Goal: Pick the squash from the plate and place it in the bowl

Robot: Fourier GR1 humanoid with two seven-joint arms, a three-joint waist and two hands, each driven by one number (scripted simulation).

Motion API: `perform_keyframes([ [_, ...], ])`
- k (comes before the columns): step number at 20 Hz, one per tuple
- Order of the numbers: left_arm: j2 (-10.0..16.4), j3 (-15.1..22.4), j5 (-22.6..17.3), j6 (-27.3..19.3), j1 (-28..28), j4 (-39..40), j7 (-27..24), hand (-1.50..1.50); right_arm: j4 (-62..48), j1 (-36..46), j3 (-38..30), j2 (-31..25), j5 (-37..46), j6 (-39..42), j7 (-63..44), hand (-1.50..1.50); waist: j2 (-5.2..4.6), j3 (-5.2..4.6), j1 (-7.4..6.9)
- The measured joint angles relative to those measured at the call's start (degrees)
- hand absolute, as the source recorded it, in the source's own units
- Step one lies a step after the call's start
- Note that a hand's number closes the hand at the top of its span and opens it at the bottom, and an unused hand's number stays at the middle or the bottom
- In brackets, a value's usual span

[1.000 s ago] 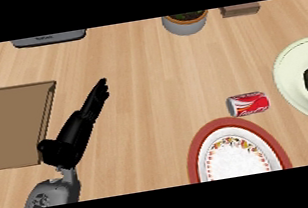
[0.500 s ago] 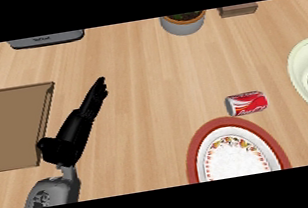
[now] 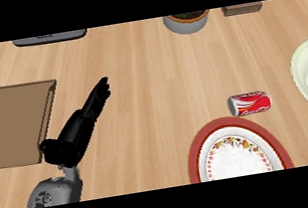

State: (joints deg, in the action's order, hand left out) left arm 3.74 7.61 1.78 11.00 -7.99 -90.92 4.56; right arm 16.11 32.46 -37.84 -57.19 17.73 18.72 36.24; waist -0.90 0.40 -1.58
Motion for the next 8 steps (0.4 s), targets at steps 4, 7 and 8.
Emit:
perform_keyframes([
  [4,0.11,-0.43,-0.28,0.21,-0.19,0.52,-0.5,0.0,-3.32,-3.22,-2.56,-3.27,-1.79,2.98,3.35,-1.5,-0.2,0.16,0.28],
  [7,-0.08,-0.13,0.02,0.02,0.29,0.18,-0.72,0.0,-4.66,-5.1,-3.1,-4.78,-2.1,4.53,4.35,-1.5,-0.26,0.28,0.07],
  [8,0.08,-0.32,-0.18,0.18,0.39,0.15,-0.73,0.0,-4.85,-5.95,-3.08,-4.98,-2.08,4.94,4.9,-1.5,-0.26,0.31,0.13],
])
